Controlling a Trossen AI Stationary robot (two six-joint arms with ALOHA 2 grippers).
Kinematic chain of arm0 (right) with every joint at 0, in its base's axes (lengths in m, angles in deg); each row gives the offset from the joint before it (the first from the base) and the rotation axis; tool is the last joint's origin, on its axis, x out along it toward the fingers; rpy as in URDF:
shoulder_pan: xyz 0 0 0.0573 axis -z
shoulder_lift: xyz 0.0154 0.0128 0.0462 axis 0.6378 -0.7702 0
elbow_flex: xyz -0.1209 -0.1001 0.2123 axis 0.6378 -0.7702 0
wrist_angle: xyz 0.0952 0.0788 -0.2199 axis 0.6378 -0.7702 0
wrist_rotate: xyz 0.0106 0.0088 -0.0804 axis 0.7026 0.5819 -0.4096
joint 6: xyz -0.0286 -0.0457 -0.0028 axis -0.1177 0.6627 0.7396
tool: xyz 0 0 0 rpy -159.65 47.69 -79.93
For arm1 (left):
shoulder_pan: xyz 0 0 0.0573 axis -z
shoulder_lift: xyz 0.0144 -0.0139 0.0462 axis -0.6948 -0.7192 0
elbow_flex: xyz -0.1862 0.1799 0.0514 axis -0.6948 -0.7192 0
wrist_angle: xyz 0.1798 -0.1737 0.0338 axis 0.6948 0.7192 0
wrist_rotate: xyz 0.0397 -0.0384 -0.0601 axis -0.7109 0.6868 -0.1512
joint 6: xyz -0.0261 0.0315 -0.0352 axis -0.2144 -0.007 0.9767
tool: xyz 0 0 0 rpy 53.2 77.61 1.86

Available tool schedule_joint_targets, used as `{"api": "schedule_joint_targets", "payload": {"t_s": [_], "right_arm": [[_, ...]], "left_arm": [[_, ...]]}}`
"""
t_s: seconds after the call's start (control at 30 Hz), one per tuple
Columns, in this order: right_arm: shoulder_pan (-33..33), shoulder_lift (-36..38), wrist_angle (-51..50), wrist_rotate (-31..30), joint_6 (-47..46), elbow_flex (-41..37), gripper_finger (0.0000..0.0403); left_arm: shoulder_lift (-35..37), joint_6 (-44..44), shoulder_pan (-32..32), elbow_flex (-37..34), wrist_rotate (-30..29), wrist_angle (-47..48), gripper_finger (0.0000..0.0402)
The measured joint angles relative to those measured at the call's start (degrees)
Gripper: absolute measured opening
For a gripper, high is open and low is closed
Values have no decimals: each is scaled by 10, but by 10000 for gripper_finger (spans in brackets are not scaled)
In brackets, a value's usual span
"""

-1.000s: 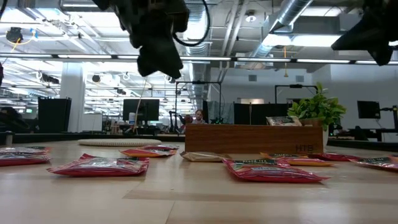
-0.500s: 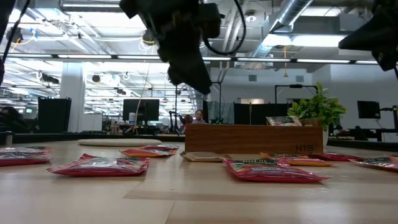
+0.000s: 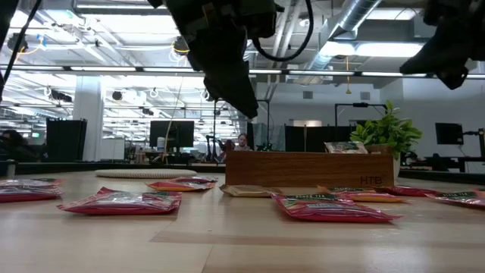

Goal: Pick & Place Tea
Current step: Put the yellow tea bag into the right section of the wooden organizer

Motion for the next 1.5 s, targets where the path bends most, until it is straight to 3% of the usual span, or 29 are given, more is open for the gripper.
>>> {"api": "schedule_joint_targets", "payload": {"t_s": [0.17, 0.4, 0.6, 0.87, 1.5], "right_arm": [[28, 12, 10, 0, 30, 0, 0], [17, 93, 94, -14, 133, -9, 0], [6, 182, 198, -12, 179, -89, 0], [4, 273, 251, -10, 176, -165, 0], [4, 294, 268, -9, 209, -165, 0]], "left_arm": [[-22, 41, 14, 8, -17, 25, 105], [-81, 33, 10, 75, -28, 95, 105], [-107, 25, -3, 116, -59, 138, 105], [-114, 25, -21, 117, -62, 151, 105], [-152, 13, -23, 117, -47, 127, 105]]}}
